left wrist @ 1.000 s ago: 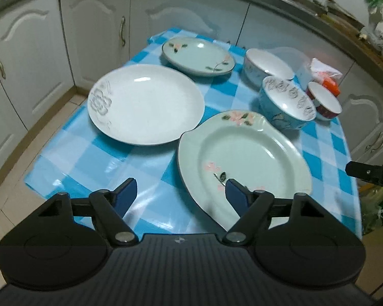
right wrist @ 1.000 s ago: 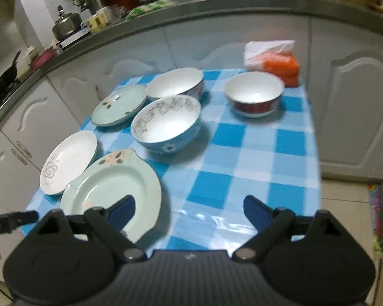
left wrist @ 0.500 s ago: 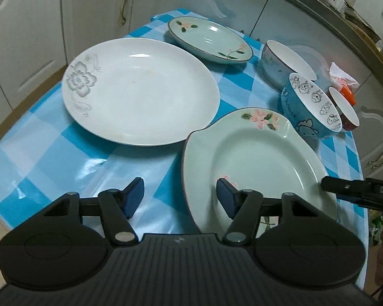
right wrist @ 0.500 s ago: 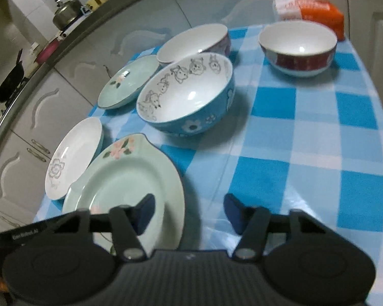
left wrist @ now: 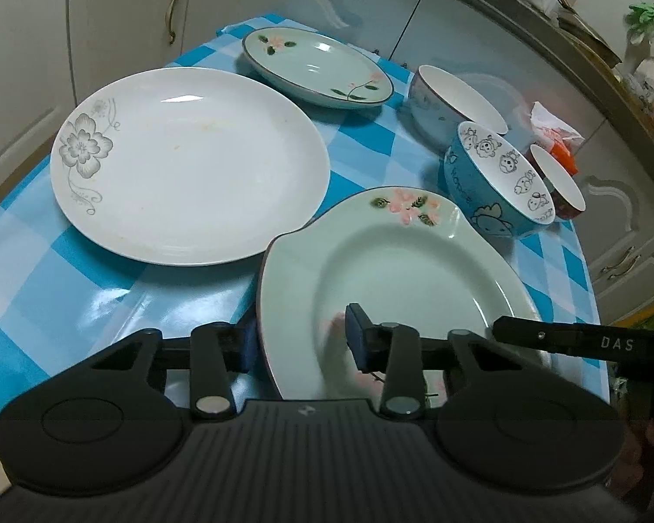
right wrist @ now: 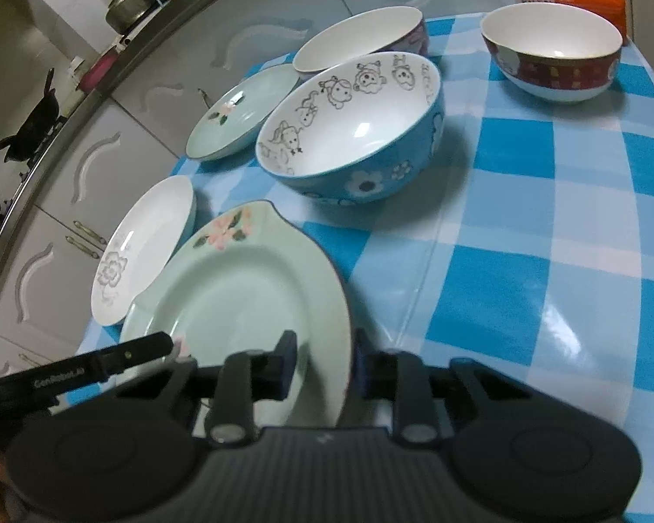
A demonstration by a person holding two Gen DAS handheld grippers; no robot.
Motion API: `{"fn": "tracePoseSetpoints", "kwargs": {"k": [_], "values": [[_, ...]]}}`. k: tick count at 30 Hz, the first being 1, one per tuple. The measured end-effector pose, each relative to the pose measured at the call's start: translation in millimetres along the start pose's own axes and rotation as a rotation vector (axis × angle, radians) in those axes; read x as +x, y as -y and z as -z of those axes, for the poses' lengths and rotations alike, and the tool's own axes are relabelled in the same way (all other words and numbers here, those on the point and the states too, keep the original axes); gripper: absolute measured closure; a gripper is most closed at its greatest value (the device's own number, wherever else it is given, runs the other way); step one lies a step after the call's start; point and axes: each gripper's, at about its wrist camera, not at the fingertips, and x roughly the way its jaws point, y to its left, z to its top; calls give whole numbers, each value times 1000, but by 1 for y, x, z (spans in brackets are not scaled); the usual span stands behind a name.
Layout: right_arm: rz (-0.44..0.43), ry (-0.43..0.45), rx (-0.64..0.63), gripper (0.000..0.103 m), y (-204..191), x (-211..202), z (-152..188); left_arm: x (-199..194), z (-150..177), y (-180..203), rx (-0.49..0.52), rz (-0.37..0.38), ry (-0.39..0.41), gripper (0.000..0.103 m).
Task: Organize plates and bowls
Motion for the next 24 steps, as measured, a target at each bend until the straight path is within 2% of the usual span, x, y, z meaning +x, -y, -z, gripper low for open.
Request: {"fn": "tracePoseSetpoints", "kwargs": {"k": [5,12,24], "values": [[7,2,16,84,1,0,0,3,-4,5,15,-18,-16,62],[37,20,36,83,1,-6,6,1,-1,8,35,1,-33,65],[102,85,102,83,23,-58,23,-11,10,60,125,100,-46,65]]}}
